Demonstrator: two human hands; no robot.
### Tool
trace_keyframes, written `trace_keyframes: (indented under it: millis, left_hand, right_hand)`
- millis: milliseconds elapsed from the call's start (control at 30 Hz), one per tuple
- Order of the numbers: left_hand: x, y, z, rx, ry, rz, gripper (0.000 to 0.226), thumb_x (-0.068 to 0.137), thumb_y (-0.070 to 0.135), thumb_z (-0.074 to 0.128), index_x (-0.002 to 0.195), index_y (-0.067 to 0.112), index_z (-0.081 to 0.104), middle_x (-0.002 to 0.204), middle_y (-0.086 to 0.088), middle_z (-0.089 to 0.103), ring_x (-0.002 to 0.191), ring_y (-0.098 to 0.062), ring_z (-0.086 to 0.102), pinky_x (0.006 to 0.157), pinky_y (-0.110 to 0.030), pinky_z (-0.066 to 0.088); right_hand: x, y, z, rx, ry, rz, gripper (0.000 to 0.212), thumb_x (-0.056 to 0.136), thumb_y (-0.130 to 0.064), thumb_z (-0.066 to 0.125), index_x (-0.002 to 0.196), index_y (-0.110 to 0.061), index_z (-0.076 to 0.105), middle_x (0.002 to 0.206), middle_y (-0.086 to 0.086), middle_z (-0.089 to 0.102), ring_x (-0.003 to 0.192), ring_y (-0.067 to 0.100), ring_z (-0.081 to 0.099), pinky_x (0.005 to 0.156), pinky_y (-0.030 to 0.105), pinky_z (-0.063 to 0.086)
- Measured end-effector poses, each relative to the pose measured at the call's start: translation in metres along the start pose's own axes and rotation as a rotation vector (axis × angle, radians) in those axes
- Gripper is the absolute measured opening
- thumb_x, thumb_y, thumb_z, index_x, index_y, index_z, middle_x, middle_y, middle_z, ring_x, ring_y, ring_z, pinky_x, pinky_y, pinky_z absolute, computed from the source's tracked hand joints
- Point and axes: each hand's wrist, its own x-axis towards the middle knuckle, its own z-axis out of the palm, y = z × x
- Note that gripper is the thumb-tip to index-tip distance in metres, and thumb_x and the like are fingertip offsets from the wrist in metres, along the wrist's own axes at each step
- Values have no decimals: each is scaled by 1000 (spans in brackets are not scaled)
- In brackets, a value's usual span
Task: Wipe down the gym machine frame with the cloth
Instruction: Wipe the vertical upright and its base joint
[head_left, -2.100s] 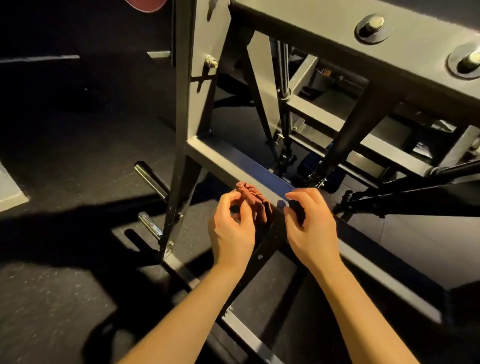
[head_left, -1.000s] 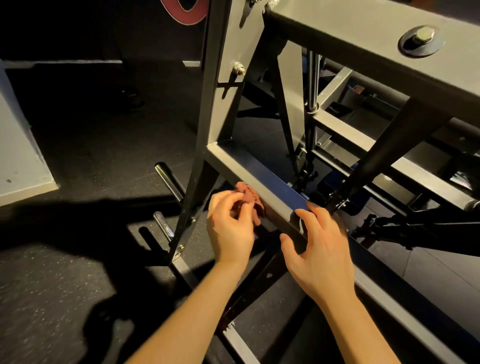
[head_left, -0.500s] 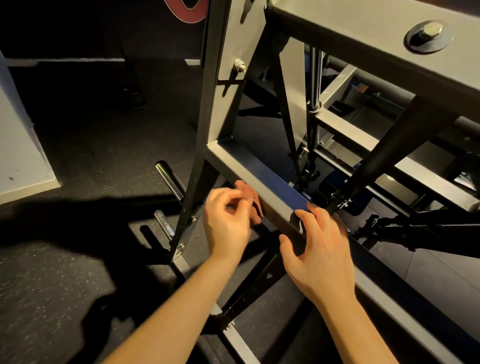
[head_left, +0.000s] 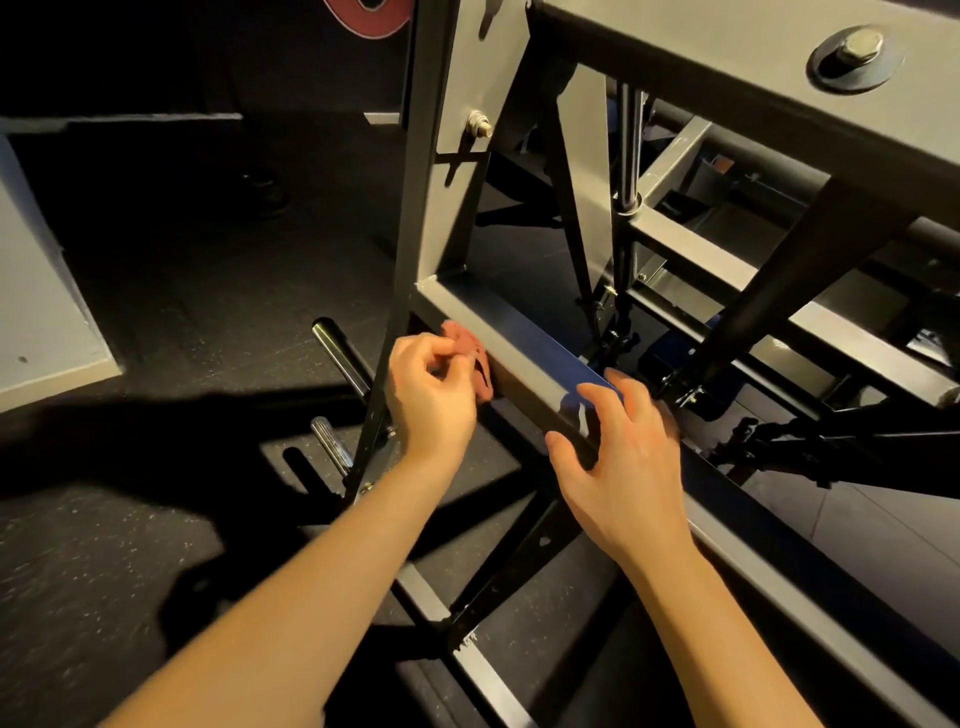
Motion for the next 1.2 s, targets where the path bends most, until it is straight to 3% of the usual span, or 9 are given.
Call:
trace_keyframes:
  millis: [167, 367, 533, 633, 700, 833, 1000, 1100, 1200]
  left_hand:
    - [76, -6, -16, 65, 71, -63, 15, 97, 16, 66, 89, 28, 63, 105, -8, 68, 64, -11, 73, 59, -40, 63]
    - [83, -4, -22, 17, 43, -135, 9, 99, 15, 64, 91, 17, 68, 92, -10, 72, 62, -12, 72, 61, -36, 62]
    - [63, -6, -21, -65, -33, -87, 11, 96, 2, 66, 89, 12, 65, 110, -8, 59, 60, -20, 72, 48, -28, 54]
    - [114, -9, -31, 20, -6, -165, 8, 96, 9, 66, 94, 16, 67, 105, -2, 65, 67, -14, 73, 56, -37, 62]
    - [137, -16, -40, 68, -55, -209, 8, 95, 12, 64, 96, 19, 67, 97, -6, 70, 70, -15, 74, 62, -46, 64]
    - [103, -15, -45, 0, -207, -198, 6, 99, 8, 63, 100, 2, 62, 79, -16, 71, 54, -21, 69, 43, -37, 52]
    - [92, -37, -29, 241, -326, -181, 15, 93, 8, 66, 83, 19, 67, 99, 3, 57, 79, -20, 69, 61, -22, 58]
    - [88, -39, -38, 157, -394, -169, 13, 93, 10, 70, 85, 21, 69, 103, 1, 58, 69, -18, 70, 58, -32, 61]
    - [73, -36, -63, 96, -486, -200, 11, 90, 7, 75, 84, 15, 72, 104, -6, 63, 65, -15, 71, 59, -24, 57]
  right_hand:
    - [21, -21, 14, -15, -12, -53, 50, 94, -46, 64, 138, -28, 51, 160, 0, 32, 148, 17, 29, 124, 48, 11]
    - [32, -31, 23, -23, 13, 13, 51, 93, -49, 64, 138, -28, 51, 155, 0, 39, 140, 19, 41, 119, 54, 33]
    - [32, -31, 27, -53, 40, 41, 51, 92, -50, 63, 136, -29, 52, 150, 1, 44, 135, 21, 47, 112, 56, 41]
    - [33, -33, 31, -78, 69, 69, 52, 91, -53, 62, 136, -29, 51, 146, 2, 49, 131, 22, 52, 107, 58, 45]
    - [35, -37, 35, -129, 92, 101, 54, 92, -56, 60, 136, -26, 53, 144, 4, 52, 128, 24, 55, 106, 59, 46]
    - [39, -44, 41, -185, 142, 178, 54, 93, -56, 59, 135, -23, 55, 138, 6, 57, 125, 26, 57, 107, 60, 44]
    - [39, -53, 48, -117, 218, 191, 48, 94, -45, 65, 135, -21, 56, 142, 6, 54, 134, 25, 49, 115, 61, 35]
    - [29, -57, 51, -8, 316, 162, 41, 94, -35, 64, 131, -19, 60, 145, 5, 53, 138, 20, 45, 120, 58, 28]
    - [14, -64, 58, 47, 362, 116, 37, 92, -30, 61, 125, -15, 65, 141, 3, 57, 136, 19, 49, 120, 55, 29]
